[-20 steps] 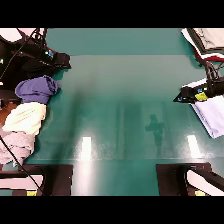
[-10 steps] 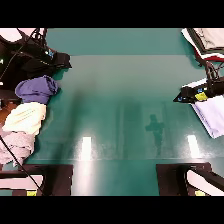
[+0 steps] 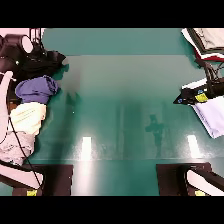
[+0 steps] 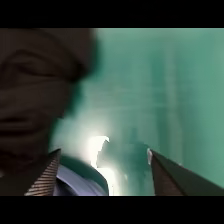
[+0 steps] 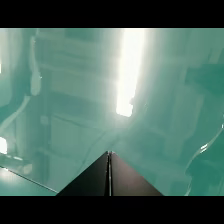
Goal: Fold the shirts.
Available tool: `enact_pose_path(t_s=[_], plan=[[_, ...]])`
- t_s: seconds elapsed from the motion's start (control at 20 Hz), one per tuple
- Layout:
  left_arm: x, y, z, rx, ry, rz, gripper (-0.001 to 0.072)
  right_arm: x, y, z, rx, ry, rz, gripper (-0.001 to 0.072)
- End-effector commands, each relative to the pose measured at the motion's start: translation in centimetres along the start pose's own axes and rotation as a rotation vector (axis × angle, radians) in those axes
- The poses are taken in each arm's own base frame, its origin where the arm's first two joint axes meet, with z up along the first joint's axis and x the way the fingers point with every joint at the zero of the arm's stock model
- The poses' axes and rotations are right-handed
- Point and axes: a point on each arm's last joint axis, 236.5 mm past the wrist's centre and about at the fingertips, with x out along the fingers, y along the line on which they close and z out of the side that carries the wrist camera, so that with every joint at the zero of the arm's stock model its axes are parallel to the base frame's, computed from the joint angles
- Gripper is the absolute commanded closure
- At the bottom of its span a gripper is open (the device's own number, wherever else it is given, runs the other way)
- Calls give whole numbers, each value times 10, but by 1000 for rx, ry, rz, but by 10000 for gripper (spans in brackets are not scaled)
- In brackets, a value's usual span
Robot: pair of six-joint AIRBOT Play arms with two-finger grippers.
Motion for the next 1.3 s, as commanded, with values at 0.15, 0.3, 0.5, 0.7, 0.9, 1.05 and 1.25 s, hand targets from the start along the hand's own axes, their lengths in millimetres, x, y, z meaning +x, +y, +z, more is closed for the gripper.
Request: enact_pose_path(t_s=[0.15,0.3,0.5,0.7,0.9,1.05,1.25], plan=[[83,50,-19,-43,-25,79,56,0,1,-4,0,19,4,688],[103,51,-20,-26,-54,80,58,0,1,-5,0,19,4,688],[107,50,-11,-21,-101,77,418,0,1,-4,0,19,4,688],[97,53,-8,-34,-63,80,685,0,1,-4,0,18,3,688],[36,50,47,-45,-92,65,685,0,2,-1,0,5,7,688],[-63,-3,111,50,-285,-101,685,-10,6,12,-18,-45,2,688],[-236,-104,123,251,-450,-413,686,-63,28,57,-106,-231,-25,688]])
